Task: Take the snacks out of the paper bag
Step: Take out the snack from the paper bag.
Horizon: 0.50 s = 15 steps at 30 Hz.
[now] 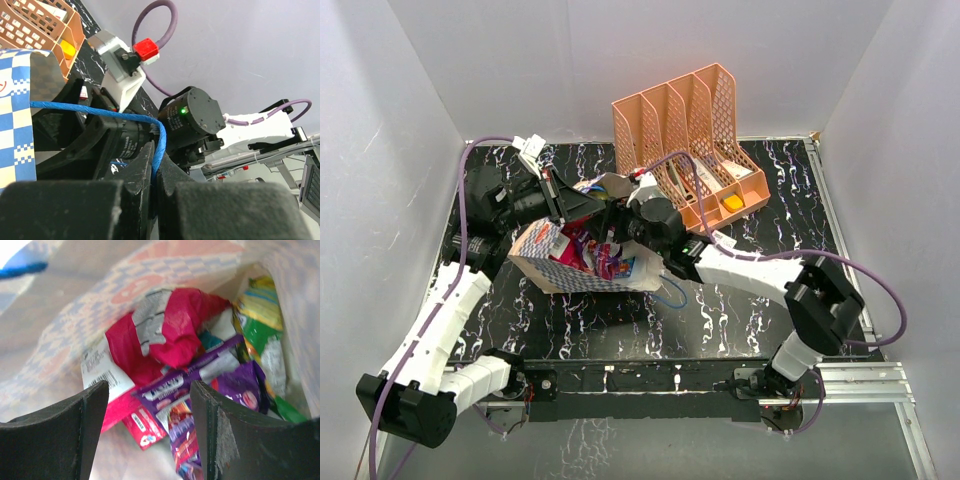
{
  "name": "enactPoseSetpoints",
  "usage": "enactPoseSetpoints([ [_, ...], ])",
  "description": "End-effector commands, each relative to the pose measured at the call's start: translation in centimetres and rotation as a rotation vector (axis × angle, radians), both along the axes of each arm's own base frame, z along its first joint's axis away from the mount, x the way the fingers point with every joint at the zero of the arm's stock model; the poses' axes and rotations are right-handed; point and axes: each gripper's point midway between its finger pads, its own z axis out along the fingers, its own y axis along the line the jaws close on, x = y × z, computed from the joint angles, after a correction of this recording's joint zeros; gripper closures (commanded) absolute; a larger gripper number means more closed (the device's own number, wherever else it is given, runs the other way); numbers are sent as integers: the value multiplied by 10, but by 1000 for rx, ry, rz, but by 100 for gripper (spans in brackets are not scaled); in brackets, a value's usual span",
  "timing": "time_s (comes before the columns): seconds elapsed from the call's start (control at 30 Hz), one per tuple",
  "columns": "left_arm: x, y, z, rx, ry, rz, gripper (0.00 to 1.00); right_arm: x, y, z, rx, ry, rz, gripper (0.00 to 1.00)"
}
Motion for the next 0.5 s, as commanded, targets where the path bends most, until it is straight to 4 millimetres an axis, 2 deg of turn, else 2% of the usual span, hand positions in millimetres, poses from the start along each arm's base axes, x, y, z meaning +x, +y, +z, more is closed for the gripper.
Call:
enactPoseSetpoints([
  [0.0, -18, 0, 39, -37, -99, -24, 100, 20, 20, 41, 99, -141, -24, 31],
  [0.1, -17, 0, 40, -33, -112, -20, 100, 26, 30, 33, 83, -135, -28, 38],
  [0.23, -17, 0, 42, -22, -116, -26, 100, 40, 28, 24, 39, -135, -114, 39],
  [0.27, -17, 0, 42, -18, -121, -27, 100, 44, 31, 12, 19, -129, -114, 39],
  [0.4, -18, -1, 40, -8, -117, -25, 100, 42, 46, -1, 21, -94, -74, 47],
  [0.47, -18, -1, 41, -4, -120, -23, 100, 38, 54, -7, 22, -79, -63, 48],
])
